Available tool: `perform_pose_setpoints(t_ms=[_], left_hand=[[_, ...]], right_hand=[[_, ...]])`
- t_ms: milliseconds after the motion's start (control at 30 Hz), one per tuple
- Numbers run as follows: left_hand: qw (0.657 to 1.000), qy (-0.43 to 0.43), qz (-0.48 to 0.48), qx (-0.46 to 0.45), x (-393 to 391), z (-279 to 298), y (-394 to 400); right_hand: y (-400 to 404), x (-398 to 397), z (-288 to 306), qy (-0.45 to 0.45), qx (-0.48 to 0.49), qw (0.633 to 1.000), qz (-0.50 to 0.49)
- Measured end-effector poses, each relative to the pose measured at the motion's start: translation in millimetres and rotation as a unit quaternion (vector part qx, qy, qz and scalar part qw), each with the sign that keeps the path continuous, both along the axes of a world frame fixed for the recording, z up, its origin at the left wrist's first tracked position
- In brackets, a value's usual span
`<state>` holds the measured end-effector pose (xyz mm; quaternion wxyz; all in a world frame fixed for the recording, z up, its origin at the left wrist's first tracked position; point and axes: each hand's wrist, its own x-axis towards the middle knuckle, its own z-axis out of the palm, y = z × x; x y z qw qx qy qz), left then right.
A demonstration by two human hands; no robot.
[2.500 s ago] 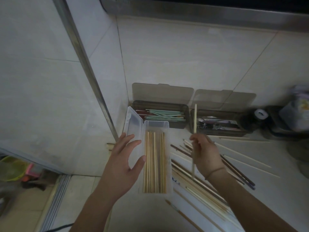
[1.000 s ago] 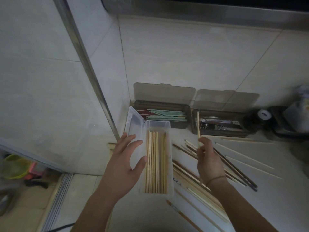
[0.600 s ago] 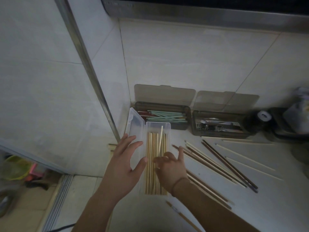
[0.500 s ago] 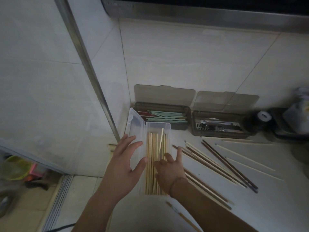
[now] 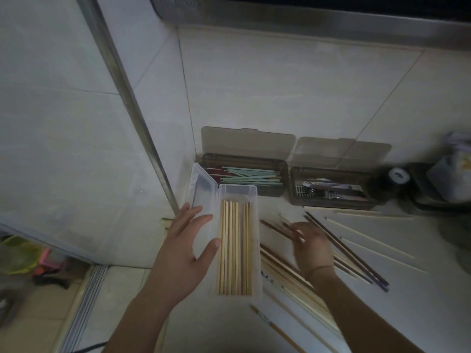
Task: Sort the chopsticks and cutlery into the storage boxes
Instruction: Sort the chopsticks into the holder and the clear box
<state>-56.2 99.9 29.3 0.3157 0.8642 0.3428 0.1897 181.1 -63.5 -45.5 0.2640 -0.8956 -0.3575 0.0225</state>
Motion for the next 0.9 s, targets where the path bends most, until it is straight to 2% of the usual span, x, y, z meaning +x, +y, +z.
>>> perform_pose_setpoints(t_ms=[67, 133, 167, 300, 467, 533, 700, 800, 867, 900], left_hand=[[1.000, 0.001, -0.001, 0.002, 0, 0, 0], [1.000, 0.001, -0.002, 0.004, 0, -1, 0], [1.000, 0.001, -0.003, 0.004, 0, -1, -1], [1.000, 0.002, -0.002, 0.013, 1, -1, -2], [1.000, 0.003, 0.000, 0.010, 0, -1, -2], [1.000, 0.002, 0.000, 0.010, 0, -1, -2], [1.000, 0.001, -0.008, 0.009, 0, 0, -1], [1.000, -0.002, -0.009, 0.014, 0, 0, -1], [1.000, -0.003, -0.010, 0.016, 1, -1, -1], [1.000, -0.003, -0.010, 0.016, 1, -1, -1]], right_hand=[[-17, 26, -10, 0.048, -0.123, 0.988, -0.082], [-32, 42, -20, 0.059, -0.230, 0.966, -0.099], [-37, 47, -25, 0.055, -0.253, 0.961, -0.100], [-44, 51, -33, 0.018, -0.244, 0.965, -0.093], [-41, 52, -29, 0.041, -0.208, 0.972, -0.099], [-34, 51, -21, 0.056, -0.166, 0.980, -0.099], [5, 29, 22, 0.118, 0.051, 0.988, -0.088], [25, 2, 49, 0.128, 0.172, 0.976, -0.031], [38, -22, 57, 0.193, 0.203, 0.959, 0.035], [42, -35, 55, 0.198, 0.200, 0.957, 0.064]])
